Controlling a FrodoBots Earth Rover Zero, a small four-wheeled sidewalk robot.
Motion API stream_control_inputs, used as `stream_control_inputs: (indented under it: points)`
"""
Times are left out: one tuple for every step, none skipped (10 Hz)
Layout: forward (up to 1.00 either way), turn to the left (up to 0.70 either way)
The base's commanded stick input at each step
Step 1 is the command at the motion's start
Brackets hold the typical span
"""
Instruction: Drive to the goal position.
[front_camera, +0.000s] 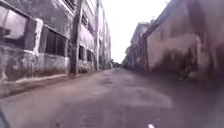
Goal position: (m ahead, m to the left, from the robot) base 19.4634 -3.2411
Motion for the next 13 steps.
stream_control_inputs:
  points:
    - [1.00,0.00]
    - [1.00,0.00]
    - [1.00,0.00]
    - [1.00,0.00]
    - [1.00,0.00]
    - [1.00,0.00]
    - [1.00,0.00]
    - [1.00,0.00]
    - [1.00,0.00]
    - [1.00,0.00]
    - [1.00,0.00]
    - [1.00,0.00]
    - [1.00,0.00]
